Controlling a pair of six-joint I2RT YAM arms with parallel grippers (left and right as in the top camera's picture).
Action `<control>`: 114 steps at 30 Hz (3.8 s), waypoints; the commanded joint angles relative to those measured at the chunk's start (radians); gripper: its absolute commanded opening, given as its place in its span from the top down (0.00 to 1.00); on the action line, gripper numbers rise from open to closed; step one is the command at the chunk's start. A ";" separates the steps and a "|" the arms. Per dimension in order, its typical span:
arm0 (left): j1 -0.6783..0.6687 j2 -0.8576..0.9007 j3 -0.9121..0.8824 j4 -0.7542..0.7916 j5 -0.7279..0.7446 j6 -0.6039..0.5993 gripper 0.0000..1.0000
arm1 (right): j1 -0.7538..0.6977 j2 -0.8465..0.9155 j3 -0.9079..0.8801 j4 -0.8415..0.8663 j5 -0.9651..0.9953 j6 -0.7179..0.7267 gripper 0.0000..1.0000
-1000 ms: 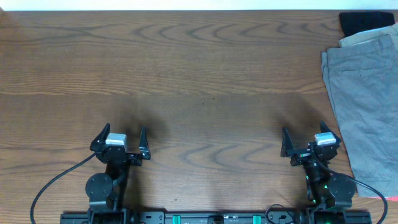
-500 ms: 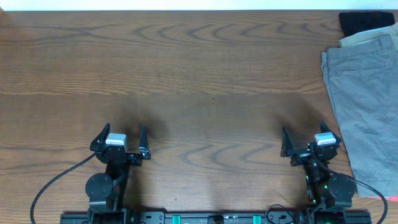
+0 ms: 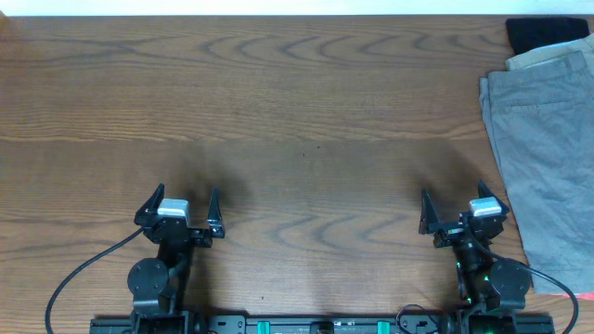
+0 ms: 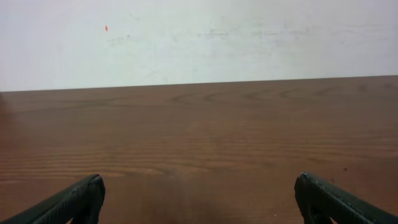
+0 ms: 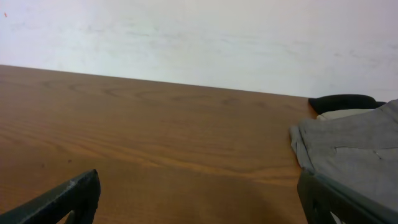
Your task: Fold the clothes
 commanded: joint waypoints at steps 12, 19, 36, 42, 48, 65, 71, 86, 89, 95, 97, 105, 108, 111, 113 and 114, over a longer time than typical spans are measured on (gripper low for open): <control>0.004 -0.005 -0.019 -0.030 0.014 0.010 0.02 | -0.009 -0.009 -0.003 -0.004 0.005 -0.013 0.01; 0.004 -0.005 -0.019 -0.031 0.014 0.010 0.02 | -0.009 -0.009 -0.003 -0.004 0.005 -0.013 0.01; 0.004 -0.005 -0.019 -0.031 0.014 0.010 0.02 | -0.009 -0.009 -0.003 -0.004 0.005 -0.013 0.01; 0.004 -0.005 -0.019 -0.031 0.014 0.010 0.02 | -0.009 -0.009 -0.003 -0.004 0.005 -0.013 0.01; 0.004 -0.005 -0.019 -0.031 0.014 0.010 0.02 | -0.009 -0.009 -0.003 0.029 -0.003 -0.007 0.01; 0.004 -0.005 -0.019 -0.031 0.014 0.010 0.02 | -0.009 -0.009 -0.003 0.190 -0.801 0.637 0.01; 0.004 -0.005 -0.019 -0.030 0.014 0.010 0.02 | -0.009 -0.007 0.027 0.504 -0.678 0.684 0.01; 0.004 -0.005 -0.019 -0.031 0.014 0.010 0.02 | -0.011 0.715 0.690 -0.018 -0.177 0.071 0.01; 0.004 -0.005 -0.019 -0.030 0.014 0.010 0.02 | -0.011 0.958 0.885 -0.187 0.043 0.018 0.01; 0.004 -0.005 -0.019 -0.030 0.014 0.010 0.02 | -0.011 1.345 1.243 -0.481 0.217 0.002 0.01; 0.004 -0.005 -0.019 -0.031 0.014 0.010 0.02 | -0.011 1.420 1.284 -0.476 0.271 -0.031 0.01; 0.004 -0.005 -0.019 -0.031 0.014 0.010 0.02 | -0.020 1.724 1.341 -0.385 0.454 -0.163 0.01; 0.004 -0.005 -0.019 -0.031 0.014 0.010 0.02 | -0.024 1.821 1.368 -0.351 0.548 -0.170 0.01; 0.004 -0.005 -0.019 -0.030 0.014 0.010 0.02 | -0.028 1.915 1.398 -0.308 0.635 -0.194 0.01; 0.004 -0.005 -0.019 -0.031 0.014 0.010 0.02 | -0.032 1.974 1.415 -0.283 0.693 -0.200 0.01; 0.004 -0.005 -0.019 -0.031 0.014 0.010 0.02 | -0.036 2.005 1.425 -0.274 0.719 -0.200 0.01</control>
